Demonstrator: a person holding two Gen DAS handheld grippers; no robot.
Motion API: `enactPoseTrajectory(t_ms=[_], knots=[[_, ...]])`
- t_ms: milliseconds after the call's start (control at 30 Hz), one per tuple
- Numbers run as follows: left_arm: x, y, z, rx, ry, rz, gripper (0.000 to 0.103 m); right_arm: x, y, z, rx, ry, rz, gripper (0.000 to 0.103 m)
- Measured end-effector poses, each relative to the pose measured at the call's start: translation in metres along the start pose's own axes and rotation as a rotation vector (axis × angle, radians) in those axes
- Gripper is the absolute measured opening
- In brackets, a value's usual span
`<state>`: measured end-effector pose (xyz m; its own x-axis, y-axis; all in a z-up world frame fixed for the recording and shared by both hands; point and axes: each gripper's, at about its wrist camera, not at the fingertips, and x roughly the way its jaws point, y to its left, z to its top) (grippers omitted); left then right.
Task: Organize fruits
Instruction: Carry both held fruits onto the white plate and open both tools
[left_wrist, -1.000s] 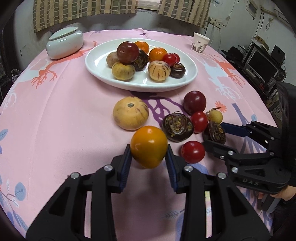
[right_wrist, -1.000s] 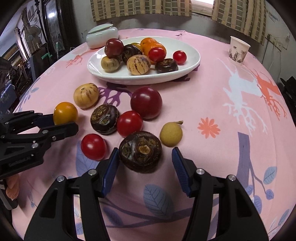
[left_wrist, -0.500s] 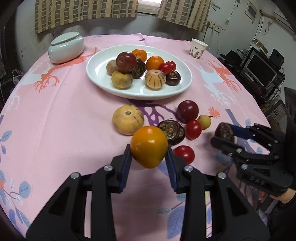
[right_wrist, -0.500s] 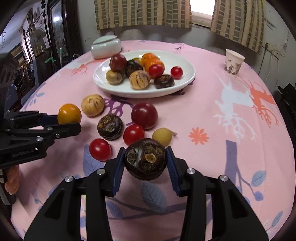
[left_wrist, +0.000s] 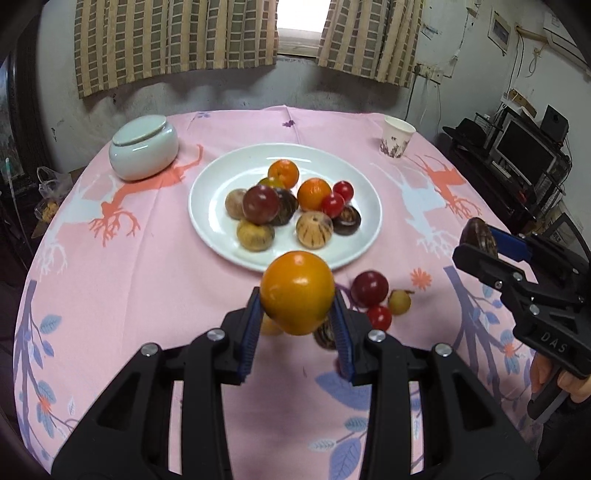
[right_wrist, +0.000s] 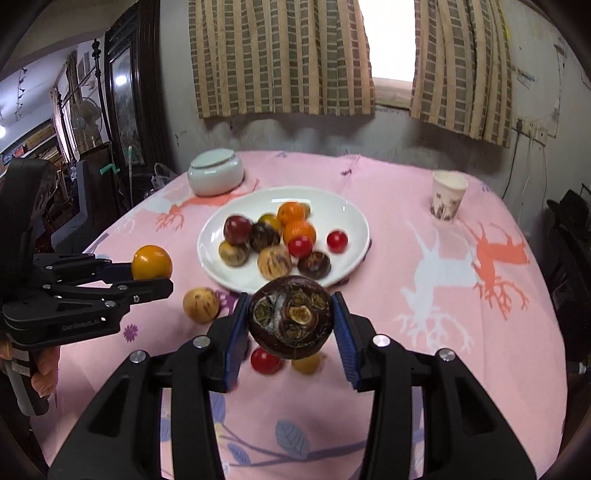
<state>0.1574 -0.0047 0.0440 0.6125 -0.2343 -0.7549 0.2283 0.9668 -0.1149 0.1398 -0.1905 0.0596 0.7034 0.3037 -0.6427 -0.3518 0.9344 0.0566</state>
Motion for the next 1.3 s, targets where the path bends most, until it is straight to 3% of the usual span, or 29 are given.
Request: enactPoseTrajectory(t_ms=[200, 400, 633, 1067, 1133, 1167, 1200, 1233, 1267, 1300], knots=[[0.024, 0.005, 0.027, -0.029, -0.001, 0.014, 0.037, 0.031, -0.008, 0.027, -0.006, -0.035, 0.013, 0.044], [0.052, 0.007, 0.044, -0.047, 0.014, 0.021, 0.037, 0.079, -0.022, 0.043, 0.027, 0.009, 0.027, 0.044], [0.090, 0.007, 0.048, -0.055, 0.074, 0.012, 0.037, 0.123, -0.033, 0.042, 0.085, 0.074, 0.055, 0.044], [0.114, 0.005, 0.046, -0.047, 0.095, 0.062, 0.037, 0.160, -0.039, 0.035, 0.146, 0.186, 0.098, 0.047], [0.113, 0.004, 0.046, -0.049, 0.091, 0.070, 0.041, 0.160, -0.040, 0.035, 0.161, 0.200, 0.085, 0.047], [0.111, 0.006, 0.047, -0.059, 0.092, 0.090, 0.054, 0.160, -0.043, 0.034, 0.183, 0.203, 0.092, 0.047], [0.109, 0.010, 0.048, -0.081, 0.089, 0.118, 0.076, 0.157, -0.047, 0.034, 0.204, 0.195, 0.102, 0.047], [0.105, 0.014, 0.050, -0.101, 0.074, 0.128, 0.083, 0.153, -0.051, 0.033, 0.232, 0.178, 0.122, 0.052], [0.097, 0.018, 0.050, -0.121, 0.040, 0.121, 0.084, 0.148, -0.054, 0.033, 0.251, 0.163, 0.132, 0.059], [0.090, 0.021, 0.050, -0.135, 0.021, 0.110, 0.084, 0.143, -0.057, 0.033, 0.265, 0.146, 0.138, 0.059]])
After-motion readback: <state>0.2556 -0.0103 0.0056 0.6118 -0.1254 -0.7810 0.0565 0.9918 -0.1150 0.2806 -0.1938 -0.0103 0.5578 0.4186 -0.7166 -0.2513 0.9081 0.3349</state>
